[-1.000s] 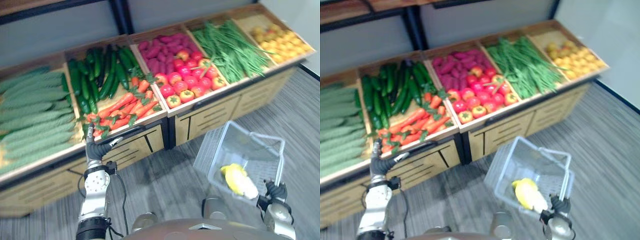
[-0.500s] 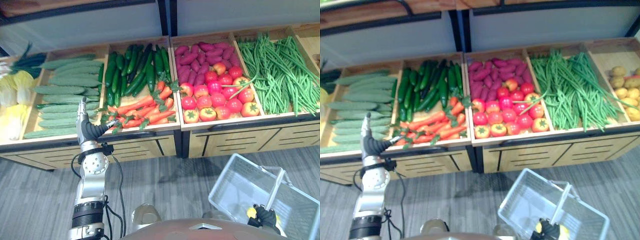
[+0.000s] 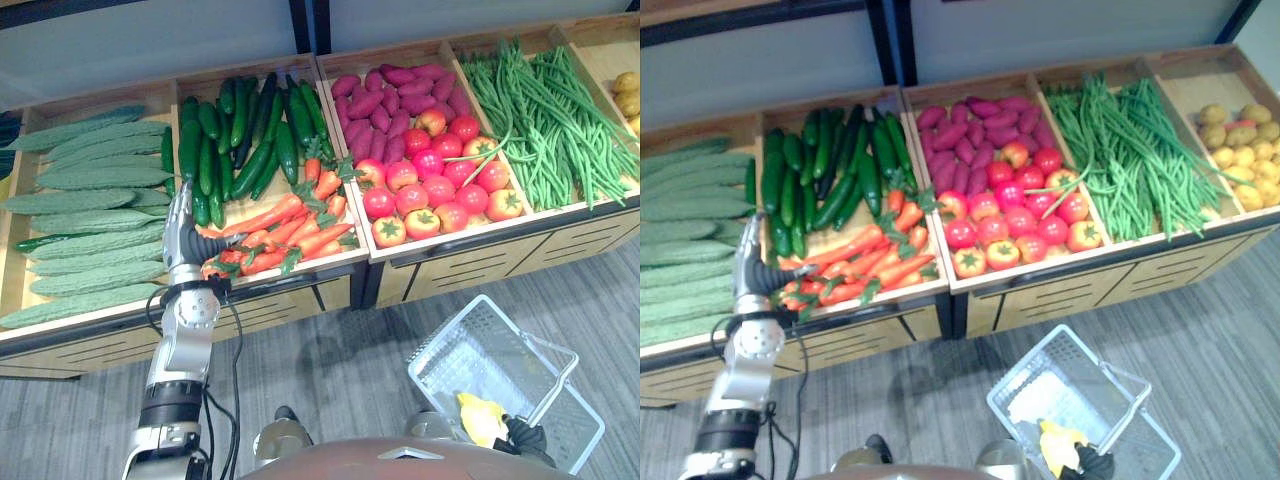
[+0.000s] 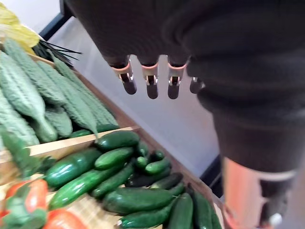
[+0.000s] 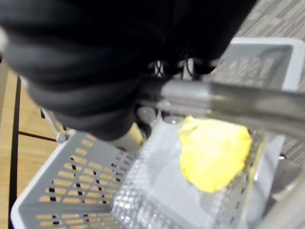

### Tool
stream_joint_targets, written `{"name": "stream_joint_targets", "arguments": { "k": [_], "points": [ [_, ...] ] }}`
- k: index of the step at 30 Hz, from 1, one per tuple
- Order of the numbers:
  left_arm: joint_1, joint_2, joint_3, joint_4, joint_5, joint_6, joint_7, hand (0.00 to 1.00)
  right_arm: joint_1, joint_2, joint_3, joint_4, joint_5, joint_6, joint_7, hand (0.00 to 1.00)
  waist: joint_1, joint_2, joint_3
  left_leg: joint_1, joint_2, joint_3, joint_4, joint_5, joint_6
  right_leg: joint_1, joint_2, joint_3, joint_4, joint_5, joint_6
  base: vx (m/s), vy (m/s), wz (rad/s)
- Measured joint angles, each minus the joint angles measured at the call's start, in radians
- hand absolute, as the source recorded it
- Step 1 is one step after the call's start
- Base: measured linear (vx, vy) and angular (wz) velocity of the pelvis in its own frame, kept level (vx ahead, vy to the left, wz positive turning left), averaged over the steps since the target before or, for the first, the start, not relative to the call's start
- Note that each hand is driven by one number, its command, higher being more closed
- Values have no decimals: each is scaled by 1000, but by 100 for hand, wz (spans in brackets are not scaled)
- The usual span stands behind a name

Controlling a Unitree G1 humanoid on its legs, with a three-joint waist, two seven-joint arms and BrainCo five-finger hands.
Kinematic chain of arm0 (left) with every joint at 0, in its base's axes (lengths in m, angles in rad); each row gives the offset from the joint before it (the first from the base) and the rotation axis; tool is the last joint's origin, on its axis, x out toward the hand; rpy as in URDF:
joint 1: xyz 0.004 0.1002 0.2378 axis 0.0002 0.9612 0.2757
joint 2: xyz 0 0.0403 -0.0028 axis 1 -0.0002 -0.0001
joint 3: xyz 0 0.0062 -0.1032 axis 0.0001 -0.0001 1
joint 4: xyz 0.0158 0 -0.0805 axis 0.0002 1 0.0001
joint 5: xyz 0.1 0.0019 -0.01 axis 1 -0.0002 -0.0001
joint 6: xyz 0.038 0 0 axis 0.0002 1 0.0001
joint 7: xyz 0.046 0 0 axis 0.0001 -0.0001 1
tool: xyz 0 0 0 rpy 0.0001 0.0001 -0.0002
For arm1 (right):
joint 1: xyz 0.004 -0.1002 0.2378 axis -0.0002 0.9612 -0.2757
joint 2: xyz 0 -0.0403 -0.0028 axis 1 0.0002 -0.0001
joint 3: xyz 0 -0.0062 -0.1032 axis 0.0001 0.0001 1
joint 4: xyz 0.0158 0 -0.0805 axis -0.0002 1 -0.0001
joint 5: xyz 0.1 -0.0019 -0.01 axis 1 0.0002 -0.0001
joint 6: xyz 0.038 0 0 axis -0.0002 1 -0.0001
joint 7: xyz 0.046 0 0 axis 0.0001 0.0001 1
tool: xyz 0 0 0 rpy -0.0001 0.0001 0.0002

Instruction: Pick vegetable in the basket

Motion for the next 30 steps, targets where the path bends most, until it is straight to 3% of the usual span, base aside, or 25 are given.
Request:
{"name": "stream_joint_targets", "arguments": {
  "k": [3, 8, 14, 21, 25, 26, 30],
  "points": [
    [-12, 35, -17, 44, 1, 10, 0, 0, -39, 9, 54, -17, -2, -9, -9, 100, -1, -13, 24, -7, 10, 32, -14, 6, 9, -91, 25, 8, 91, 38, -34, -7, 31, -38],
    [-17, 61, -13, 47, 1, 17, -1, 0, -54, 27, 83, -28, -25, -16, -34, 100, 17, -40, 81, -46, 24, 45, -13, 16, 14, -95, 36, 5, -2, 80, -46, -5, -31, -10],
    [-44, 60, 9, 47, 1, 19, 0, 0, -158, -9, 119, -37, -40, -18, -44, 100, 26, -3, 167, -111, 33, 78, -13, 35, 23, -129, 37, 3, -118, 150, -32, -42, -48, -16],
    [-146, 67, -6, 115, 39, 20, 1, 0, -178, -18, 144, -58, -40, -19, -59, 100, 19, -5, 209, -175, 42, 84, -16, 65, 26, -194, 45, -20, -138, 171, -34, -54, -59, -6],
    [-263, 136, -53, 195, 41, 23, 2, 0, -213, -39, 194, -98, -40, -35, -68, 100, 16, -10, 261, -206, 37, 106, -34, 91, 37, -241, 47, -17, -160, 214, -39, -114, -26, -16],
    [-280, 145, -55, 208, 41, 24, 2, 100, -219, -40, 200, -104, -40, -38, -68, 100, 14, -12, 265, -216, 36, 107, -35, 94, 38, -251, 46, -16, -168, 221, -38, -114, -24, -15],
    [-434, 215, -81, 311, 42, 18, 33, 100, -246, -38, 232, -120, -39, -52, -76, 100, 22, -29, 292, -252, 21, 121, -88, 144, 38, -299, 46, -14, -206, 239, -41, -119, -26, -8]
  ]
}}
